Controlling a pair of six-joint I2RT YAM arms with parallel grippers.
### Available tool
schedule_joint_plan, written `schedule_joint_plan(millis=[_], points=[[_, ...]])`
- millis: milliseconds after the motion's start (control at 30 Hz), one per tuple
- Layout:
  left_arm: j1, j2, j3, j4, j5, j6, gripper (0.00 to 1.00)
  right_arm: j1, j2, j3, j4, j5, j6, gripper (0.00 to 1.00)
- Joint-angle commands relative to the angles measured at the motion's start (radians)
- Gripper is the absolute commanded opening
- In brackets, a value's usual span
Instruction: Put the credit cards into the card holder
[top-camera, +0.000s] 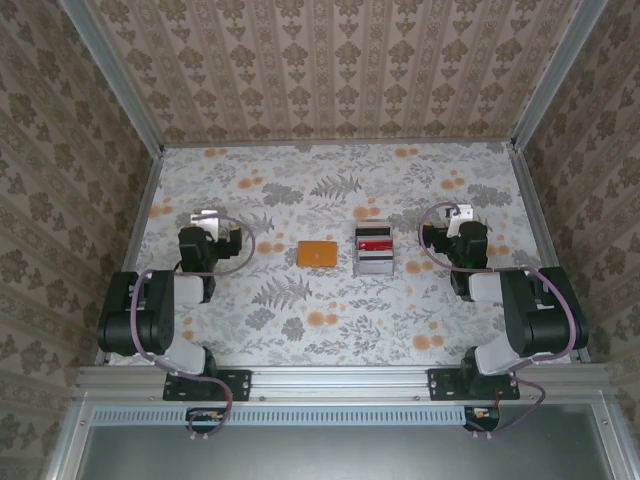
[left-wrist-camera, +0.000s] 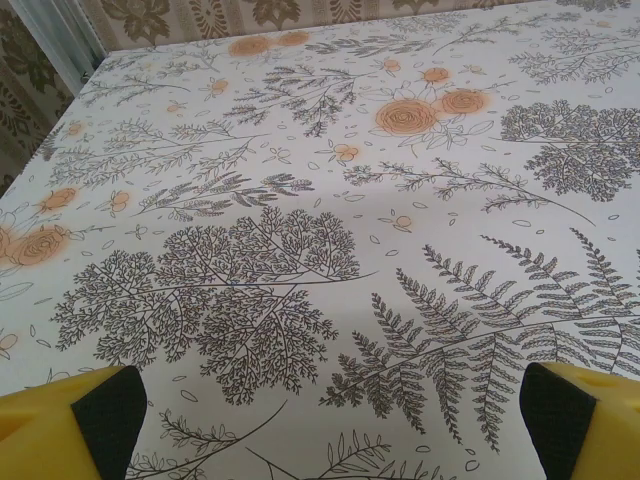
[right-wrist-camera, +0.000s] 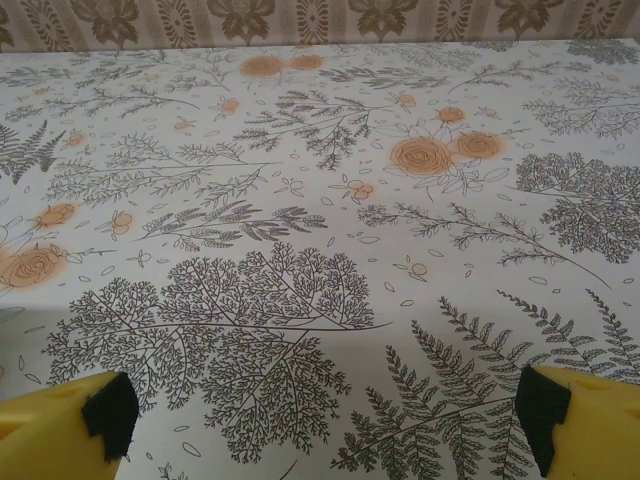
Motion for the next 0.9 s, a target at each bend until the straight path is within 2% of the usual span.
schedule_joint_plan(millis=[0, 867], points=[[0.009, 0.009, 0.019, 0.031, 0.014, 0.013, 1.0, 0.004, 0.014, 0.022, 0.025, 0.018, 0.006, 1.0], [0.026, 0.005, 0.024, 0.021, 0.035, 0.002, 1.0, 0.006, -0.005, 0.031, -0.001, 0.026, 0.009, 1.0]])
